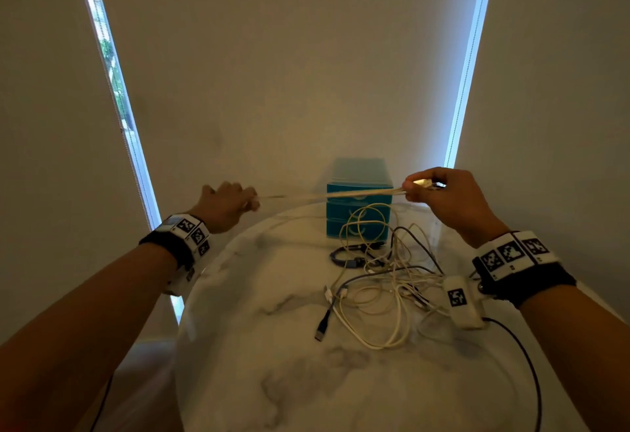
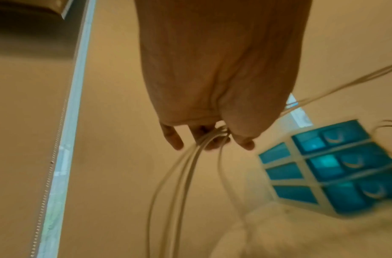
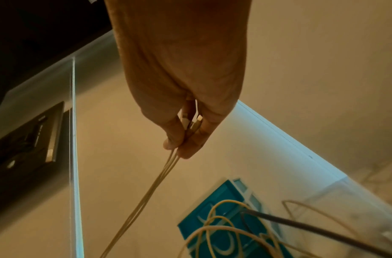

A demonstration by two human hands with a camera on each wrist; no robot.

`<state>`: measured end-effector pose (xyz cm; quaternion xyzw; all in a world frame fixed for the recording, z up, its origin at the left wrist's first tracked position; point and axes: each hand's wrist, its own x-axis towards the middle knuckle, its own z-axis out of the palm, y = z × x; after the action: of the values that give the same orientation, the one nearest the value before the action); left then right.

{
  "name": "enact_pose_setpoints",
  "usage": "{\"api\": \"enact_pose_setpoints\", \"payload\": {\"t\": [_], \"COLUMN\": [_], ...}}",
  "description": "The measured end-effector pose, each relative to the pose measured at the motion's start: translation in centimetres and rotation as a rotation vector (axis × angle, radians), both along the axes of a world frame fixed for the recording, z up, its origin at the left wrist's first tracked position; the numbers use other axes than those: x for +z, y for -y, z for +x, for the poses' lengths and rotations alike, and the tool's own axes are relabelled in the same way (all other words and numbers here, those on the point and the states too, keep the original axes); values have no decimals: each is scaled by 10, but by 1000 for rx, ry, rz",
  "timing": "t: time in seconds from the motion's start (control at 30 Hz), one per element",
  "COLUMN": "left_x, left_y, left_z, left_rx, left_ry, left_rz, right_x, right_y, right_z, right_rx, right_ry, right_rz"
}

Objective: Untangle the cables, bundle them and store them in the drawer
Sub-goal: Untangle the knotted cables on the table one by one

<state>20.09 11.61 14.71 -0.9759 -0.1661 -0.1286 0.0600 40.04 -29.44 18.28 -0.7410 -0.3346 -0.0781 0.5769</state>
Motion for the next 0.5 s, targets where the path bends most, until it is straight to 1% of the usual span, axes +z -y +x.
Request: {"api": "enact_pose_setpoints", "payload": {"t": [0.03,0.07,0.1,0.17,0.2,0.23,0.27,0.3,0.33,0.4,0.43,0.5], "left_x": [6,11,16,18,16,15,13,13,10,7,7,9], "left_y": [-4,-9,-10,-9,-7,-2,4,9,11,13,12,9], "left_z": [4,7,7,2,0,-3,-4,-3,1,10,14,19], "left_rx": [73,73,5,-210,-280,-310,-324,-308,-259,-100,-23,79], "left_ry": [61,74,43,-41,-45,-16,68,206,383,727,850,1004], "left_rz": [51,11,-127,-435,-577,-707,-793,-826,-844,-938,-989,-1066], "right_x": [3,6,9,10,9,5,0,-6,-13,-23,-27,-32], "right_y": [-1,0,3,12,18,23,26,28,27,22,19,18], "right_z": [-1,-2,-1,8,14,18,22,24,25,24,24,24], "right_rx": [-12,-25,-41,-76,-96,-112,-128,-143,-149,-142,-140,-145], "right_ry": [3,9,8,-32,-62,-92,-117,-135,-143,-154,-161,-174], "right_rz": [55,104,144,197,203,187,156,123,94,50,46,54]}}
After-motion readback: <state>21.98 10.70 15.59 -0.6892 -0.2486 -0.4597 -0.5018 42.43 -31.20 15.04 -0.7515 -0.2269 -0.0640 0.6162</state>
